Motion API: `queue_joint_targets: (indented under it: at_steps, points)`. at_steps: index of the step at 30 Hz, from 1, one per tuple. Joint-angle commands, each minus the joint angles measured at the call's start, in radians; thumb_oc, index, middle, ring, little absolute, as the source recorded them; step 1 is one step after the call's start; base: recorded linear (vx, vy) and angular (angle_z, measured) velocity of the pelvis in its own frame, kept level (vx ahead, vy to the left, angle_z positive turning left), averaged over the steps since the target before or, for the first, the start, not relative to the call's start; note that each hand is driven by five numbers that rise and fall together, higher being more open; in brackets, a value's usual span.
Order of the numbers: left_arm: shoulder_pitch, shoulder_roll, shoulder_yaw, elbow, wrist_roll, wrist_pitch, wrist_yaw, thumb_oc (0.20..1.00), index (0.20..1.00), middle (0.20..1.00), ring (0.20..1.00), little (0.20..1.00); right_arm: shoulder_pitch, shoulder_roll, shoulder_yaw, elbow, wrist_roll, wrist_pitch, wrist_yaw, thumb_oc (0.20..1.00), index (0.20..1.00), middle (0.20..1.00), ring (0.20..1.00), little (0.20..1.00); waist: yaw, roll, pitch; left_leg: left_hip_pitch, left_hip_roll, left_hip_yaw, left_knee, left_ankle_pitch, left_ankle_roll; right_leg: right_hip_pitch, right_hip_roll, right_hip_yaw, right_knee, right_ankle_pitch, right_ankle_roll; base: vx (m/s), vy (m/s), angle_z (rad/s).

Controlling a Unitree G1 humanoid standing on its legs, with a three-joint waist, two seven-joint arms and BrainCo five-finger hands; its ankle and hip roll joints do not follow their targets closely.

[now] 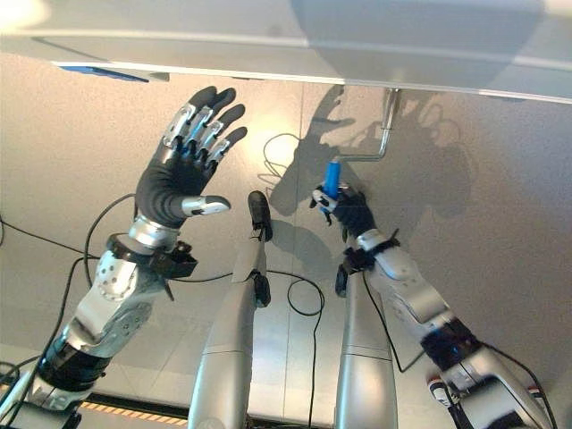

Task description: Raise the hospital bed

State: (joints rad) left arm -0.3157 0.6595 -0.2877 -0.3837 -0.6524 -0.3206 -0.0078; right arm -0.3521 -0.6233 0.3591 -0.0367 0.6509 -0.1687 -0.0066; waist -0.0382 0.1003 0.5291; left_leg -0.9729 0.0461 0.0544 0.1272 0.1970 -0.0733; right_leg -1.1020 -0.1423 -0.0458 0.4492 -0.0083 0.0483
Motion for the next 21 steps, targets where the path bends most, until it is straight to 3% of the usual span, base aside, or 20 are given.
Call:
queue_joint_targets:
  at_steps: [1, 9, 21]
  points:
    - [0.052, 0.045, 0.044, -0.141, -0.040, -0.055, -0.064, 1.000, 1.000, 1.000, 1.000, 1.000, -0.068, 0.016, -0.177, -0.231, 0.067, -0.233, 0.033, 0.200, 0.200, 0.200, 0.200, 0.200, -0.058, -0.039, -0.009, 0.053, -0.047, 0.068, 0.158, -0.174, 0.023, 0.128, -0.016, 0.016, -0.216, 0.129, 0.134, 0.00, -0.047, 0.05]
    - [0.099, 0.053, 0.089, -0.159, -0.074, -0.042, -0.111, 1.000, 1.000, 1.000, 1.000, 1.000, -0.006, 0.044, -0.307, -0.266, 0.113, -0.271, 0.019, 0.200, 0.200, 0.200, 0.200, 0.200, -0.073, -0.051, -0.009, 0.090, -0.035, 0.063, 0.141, -0.173, 0.016, 0.159, 0.003, 0.018, -0.212, 0.111, 0.125, 0.00, -0.071, -0.01]
    - [0.112, 0.033, 0.139, -0.173, -0.115, -0.038, -0.130, 1.000, 1.000, 1.000, 1.000, 1.000, 0.001, -0.001, -0.481, -0.122, 0.049, -0.309, -0.120, 0.200, 0.200, 0.200, 0.200, 0.200, -0.087, -0.069, -0.009, 0.130, -0.022, 0.057, 0.103, -0.166, 0.010, 0.175, 0.022, 0.014, -0.214, 0.098, 0.117, 0.01, -0.053, -0.03]
